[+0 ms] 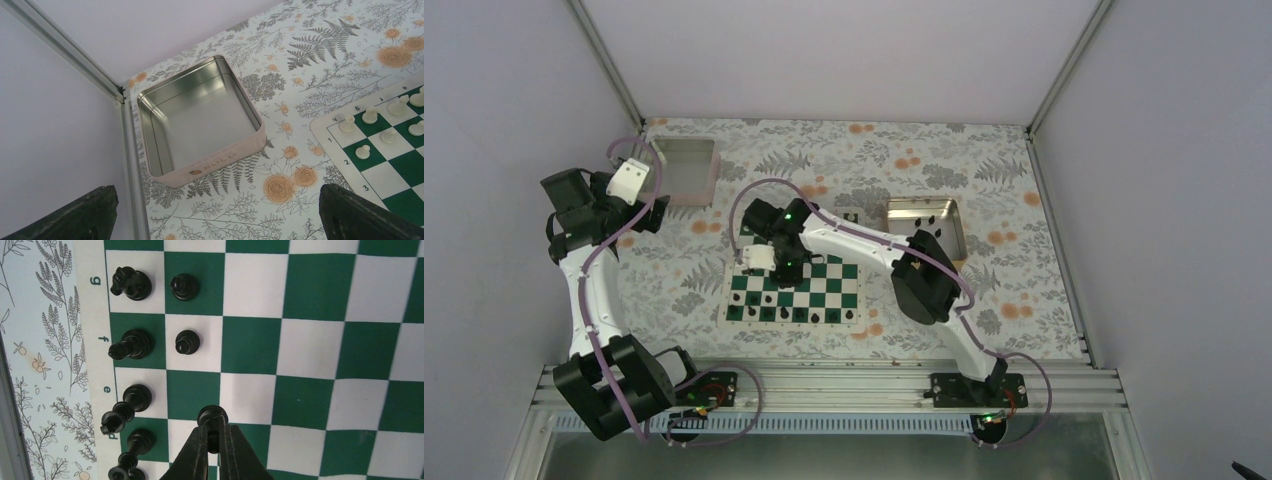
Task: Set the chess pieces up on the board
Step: Place the chess piece on the chessboard, then pick up the chess piece from the storage box.
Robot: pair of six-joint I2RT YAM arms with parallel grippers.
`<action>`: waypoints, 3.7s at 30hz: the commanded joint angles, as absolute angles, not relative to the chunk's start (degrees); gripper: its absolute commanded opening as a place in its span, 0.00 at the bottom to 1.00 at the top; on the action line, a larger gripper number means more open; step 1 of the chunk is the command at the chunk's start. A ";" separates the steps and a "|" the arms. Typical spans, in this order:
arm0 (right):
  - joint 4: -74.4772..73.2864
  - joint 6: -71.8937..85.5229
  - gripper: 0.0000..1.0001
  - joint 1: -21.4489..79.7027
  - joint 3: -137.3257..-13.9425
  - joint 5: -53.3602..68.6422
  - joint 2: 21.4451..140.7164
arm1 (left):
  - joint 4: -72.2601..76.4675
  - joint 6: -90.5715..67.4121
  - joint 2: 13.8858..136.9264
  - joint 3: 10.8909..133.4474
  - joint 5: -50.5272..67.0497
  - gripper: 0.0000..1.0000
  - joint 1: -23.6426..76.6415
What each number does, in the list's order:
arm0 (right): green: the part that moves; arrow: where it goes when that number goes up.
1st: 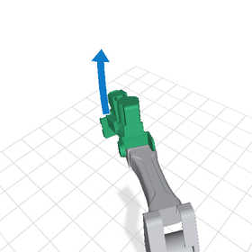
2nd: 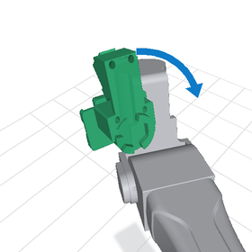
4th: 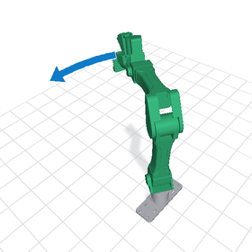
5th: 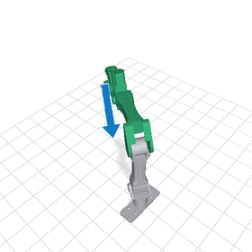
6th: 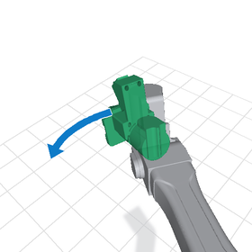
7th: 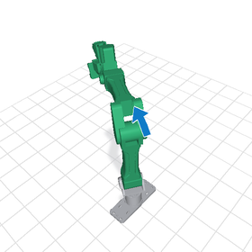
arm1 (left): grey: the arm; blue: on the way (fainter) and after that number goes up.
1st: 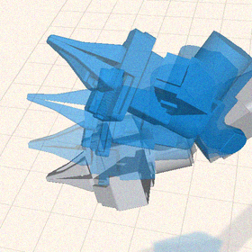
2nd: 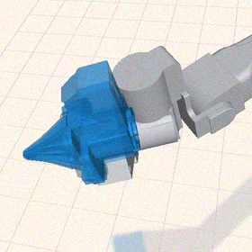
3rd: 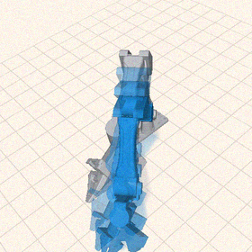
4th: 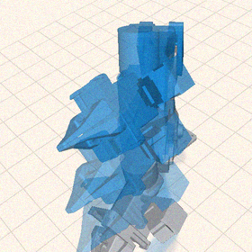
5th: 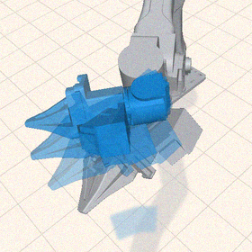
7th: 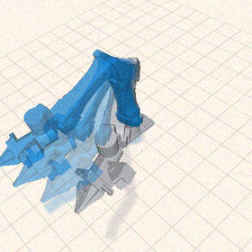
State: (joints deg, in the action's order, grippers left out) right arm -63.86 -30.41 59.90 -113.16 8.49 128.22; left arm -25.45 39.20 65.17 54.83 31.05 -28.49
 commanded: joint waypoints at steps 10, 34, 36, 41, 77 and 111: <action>-63.70 -30.80 0.05 62.01 -112.11 8.38 130.98 | -25.14 39.58 63.94 53.73 31.60 1.00 -28.74; -62.98 -31.11 0.05 62.06 -110.87 8.64 132.27 | -25.16 40.51 63.61 53.00 30.72 1.00 -28.81; -62.54 -30.90 0.05 62.05 -111.04 8.58 132.15 | -25.11 40.65 63.61 52.91 30.59 1.00 -28.81; -62.97 -30.93 0.05 62.15 -112.29 8.60 132.41 | -24.96 40.69 63.58 52.98 30.50 1.00 -28.87; -62.73 -29.54 0.30 46.15 -103.35 1.81 108.36 | -25.33 39.61 64.50 55.86 31.09 1.00 -28.85; -49.75 -32.33 0.27 13.09 -88.75 0.04 116.08 | -24.69 40.05 64.22 54.32 31.06 1.00 -28.81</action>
State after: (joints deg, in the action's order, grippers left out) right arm -51.31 -31.90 13.67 -86.65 -1.48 114.96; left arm -25.39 39.44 65.19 54.68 30.46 -28.49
